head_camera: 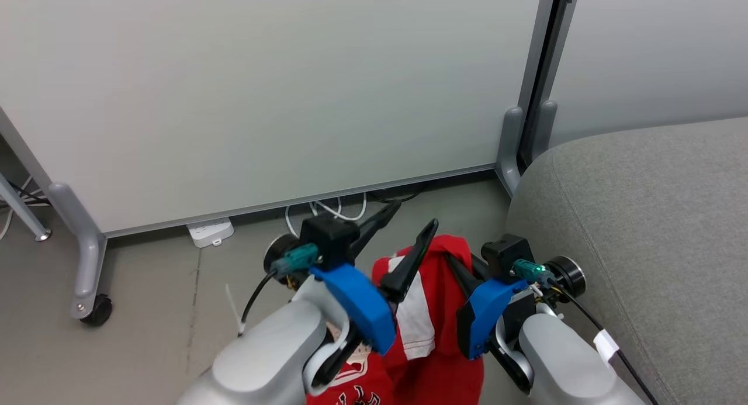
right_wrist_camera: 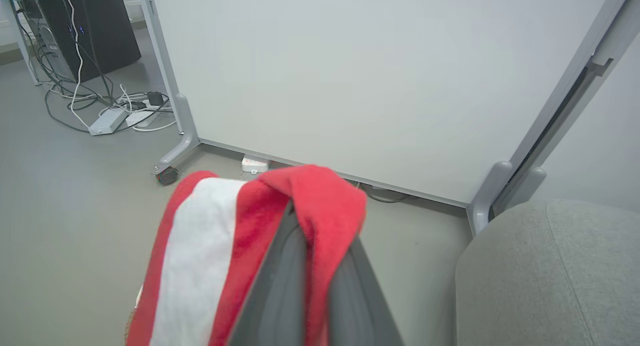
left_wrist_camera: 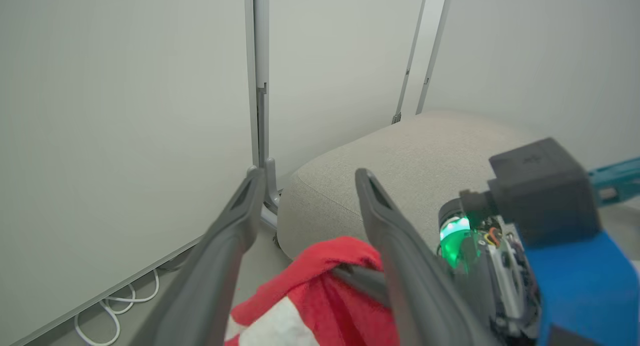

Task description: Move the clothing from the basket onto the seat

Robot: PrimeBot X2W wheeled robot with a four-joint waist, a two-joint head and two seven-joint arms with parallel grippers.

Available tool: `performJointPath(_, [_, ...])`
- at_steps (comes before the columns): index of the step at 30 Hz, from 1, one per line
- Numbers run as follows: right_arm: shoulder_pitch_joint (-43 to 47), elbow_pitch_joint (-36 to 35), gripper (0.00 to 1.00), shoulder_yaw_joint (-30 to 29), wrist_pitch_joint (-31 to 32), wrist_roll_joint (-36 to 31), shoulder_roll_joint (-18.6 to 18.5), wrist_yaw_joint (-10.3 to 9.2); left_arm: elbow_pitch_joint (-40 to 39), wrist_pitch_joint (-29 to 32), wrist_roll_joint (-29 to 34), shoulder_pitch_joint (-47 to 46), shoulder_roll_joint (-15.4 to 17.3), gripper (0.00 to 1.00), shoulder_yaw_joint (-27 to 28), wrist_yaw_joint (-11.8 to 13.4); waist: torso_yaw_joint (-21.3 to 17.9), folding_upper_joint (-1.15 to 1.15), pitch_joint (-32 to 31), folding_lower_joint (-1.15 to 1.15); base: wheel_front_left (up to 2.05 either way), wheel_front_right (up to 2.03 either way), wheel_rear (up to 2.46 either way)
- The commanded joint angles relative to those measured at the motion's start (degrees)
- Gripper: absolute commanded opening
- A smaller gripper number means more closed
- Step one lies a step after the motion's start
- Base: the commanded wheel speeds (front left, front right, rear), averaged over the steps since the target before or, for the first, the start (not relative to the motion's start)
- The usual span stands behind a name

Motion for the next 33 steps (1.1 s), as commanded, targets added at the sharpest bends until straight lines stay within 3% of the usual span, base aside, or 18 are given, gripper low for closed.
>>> performJointPath(1, [-0.55, -0.35, 0.0, -0.8, -0.65, -0.66, -0.12, -0.02, -2.31, -0.13, 2.64, 3.8, 1.43, 1.0, 2.23, -0.35, 0.07, 0.0, 0.19, 0.0, 0.0, 0.0, 0.0])
performJointPath(12, [1.24, -1.14, 0.0, -4.64, -0.87, -3.73, -0.12, -0.02, -13.79, -0.16, 17.98, 23.6, 7.17, 1.0, 18.55, -1.44, 0.55, 0.0, 0.89, 0.0, 0.0, 0.0, 0.0])
performJointPath(20, [2.34, -2.38, 0.0, -7.03, -0.37, -5.13, -0.11, -0.02, -16.39, -0.17, 23.35, 31.86, 6.28, 1.0, 27.39, -3.04, 1.28, 0.0, 1.14, 0.0, 0.0, 0.0, 0.0])
performJointPath(33, [3.59, -4.13, 0.0, -7.79, 0.53, -5.07, -0.11, -0.02, -14.62, -0.17, 28.21, 35.26, 3.61, 1.0, 33.03, -5.79, 2.17, 0.0, 1.18, 0.0, 0.0, 0.0, 0.0])
